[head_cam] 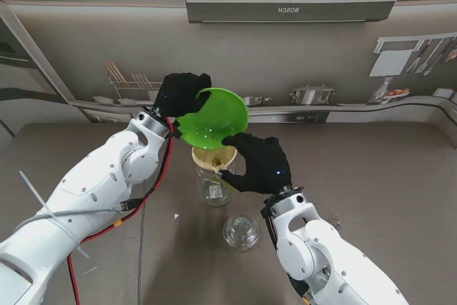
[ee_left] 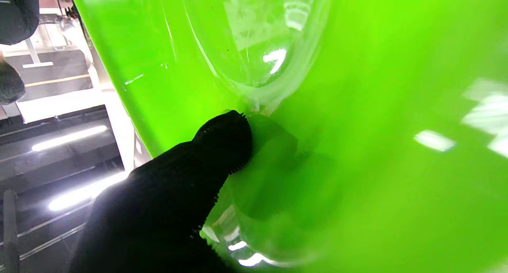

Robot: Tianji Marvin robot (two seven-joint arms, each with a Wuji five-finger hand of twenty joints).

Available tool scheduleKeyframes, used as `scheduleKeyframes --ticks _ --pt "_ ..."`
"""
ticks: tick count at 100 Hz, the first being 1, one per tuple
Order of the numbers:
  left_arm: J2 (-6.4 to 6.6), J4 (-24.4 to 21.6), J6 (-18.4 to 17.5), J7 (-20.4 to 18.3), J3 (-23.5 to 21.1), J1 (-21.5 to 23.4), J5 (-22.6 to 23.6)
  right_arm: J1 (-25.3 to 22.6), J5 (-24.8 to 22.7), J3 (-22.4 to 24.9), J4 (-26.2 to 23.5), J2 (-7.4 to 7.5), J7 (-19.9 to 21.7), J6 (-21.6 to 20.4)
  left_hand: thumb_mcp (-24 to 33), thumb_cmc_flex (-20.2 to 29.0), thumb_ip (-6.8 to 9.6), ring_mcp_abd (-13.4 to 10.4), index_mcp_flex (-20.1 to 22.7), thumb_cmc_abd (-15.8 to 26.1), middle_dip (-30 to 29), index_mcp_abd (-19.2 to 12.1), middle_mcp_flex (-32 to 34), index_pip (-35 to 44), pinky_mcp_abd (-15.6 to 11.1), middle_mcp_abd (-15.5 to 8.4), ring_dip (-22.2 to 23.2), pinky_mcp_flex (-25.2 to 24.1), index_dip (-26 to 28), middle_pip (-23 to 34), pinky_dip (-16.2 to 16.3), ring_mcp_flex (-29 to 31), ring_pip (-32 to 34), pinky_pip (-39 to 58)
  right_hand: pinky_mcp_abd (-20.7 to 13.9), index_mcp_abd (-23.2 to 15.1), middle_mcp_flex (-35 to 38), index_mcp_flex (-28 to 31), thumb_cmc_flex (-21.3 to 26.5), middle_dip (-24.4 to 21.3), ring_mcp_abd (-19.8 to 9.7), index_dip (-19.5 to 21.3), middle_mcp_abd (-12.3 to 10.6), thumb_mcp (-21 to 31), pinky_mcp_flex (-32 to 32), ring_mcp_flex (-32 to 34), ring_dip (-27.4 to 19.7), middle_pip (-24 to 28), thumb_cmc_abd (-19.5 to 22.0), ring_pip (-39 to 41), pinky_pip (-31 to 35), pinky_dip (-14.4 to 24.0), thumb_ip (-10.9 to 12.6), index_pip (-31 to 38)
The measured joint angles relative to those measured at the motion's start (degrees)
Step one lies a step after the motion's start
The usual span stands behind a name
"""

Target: Pour mung beans into a glass jar with a funnel

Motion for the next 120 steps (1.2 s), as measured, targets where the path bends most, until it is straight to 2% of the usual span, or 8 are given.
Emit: scheduleKeyframes --ticks 39,70,85,106,120 --pt "0.56 -1.9 1.3 1.3 -0.1 1.1 2.0 -0.3 0.1 0.2 -0.2 0.04 0.6 0.0 0.0 -0.1 -0.01 -0.4 0.0 0.0 0.0 -0.2 0.0 0.3 -0.5 -0.3 -0.3 0.3 -0.3 0.1 -0.1 0.1 0.0 -0.1 0.0 0.1 0.0 0.0 0.0 0.0 0.0 0.0 0.0 0.0 0.0 0.0 0.0 0.0 0.0 0.0 0.0 0.0 0.0 0.0" --pt "0.6 -2.4 1.7 -0.4 -0.7 1.3 1.7 -0.6 0.3 0.4 -0.3 0.04 0.8 -0.2 0.0 -0.1 -0.02 -0.7 -0.1 0.0 0.0 -0.2 0.0 0.4 -0.8 -0.4 -0.6 0.4 -0.5 0.2 -0.8 0.1 0.0 -0.1 0.0 0.2 0.0 0.0 0.0 0.0 0.0 0.0 0.0 0.0 0.0 0.0 0.0 0.0 0.1 0.0 0.0 0.0 0.0 0.0" --pt "0.51 -2.5 2.3 -1.6 -1.1 1.9 -0.6 -0.5 0.6 0.5 0.2 0.04 0.7 -0.3 0.0 -0.1 -0.02 -0.7 -0.1 0.0 0.0 -0.2 0.0 0.4 -0.8 -0.5 -0.6 0.4 -0.5 0.2 -0.8 0.1 0.0 -0.2 0.0 0.2 0.0 0.0 0.0 0.0 0.0 0.0 0.0 0.0 0.0 0.0 0.0 0.0 0.1 0.0 0.0 0.0 0.0 0.0" --pt "0.5 -2.0 3.2 -2.6 -1.1 1.9 -0.8 -0.5 0.5 0.7 0.4 0.12 1.2 -0.5 0.0 -0.1 -0.02 -0.8 -0.1 0.0 0.0 -0.2 0.0 0.4 -0.8 -0.5 -0.6 0.4 -0.5 0.2 -0.8 0.1 0.0 -0.6 0.0 0.3 0.0 0.0 0.0 0.0 0.0 0.0 0.0 0.0 0.0 0.0 0.0 0.0 0.1 0.0 0.0 0.0 0.0 0.0" --pt "-0.16 -3.1 6.2 -5.0 -3.9 3.5 -5.4 -0.5 0.4 0.8 0.4 0.17 1.3 -0.5 0.0 -0.7 -0.02 -1.1 -0.1 0.0 0.0 -0.9 0.0 0.6 -1.2 -0.9 -0.6 0.4 -0.5 0.3 -0.8 0.1 0.0 -0.8 0.0 0.3 0.0 0.0 0.0 0.0 0.0 0.0 0.0 0.0 0.0 0.0 0.0 0.0 0.1 0.0 0.0 -0.1 0.0 0.0"
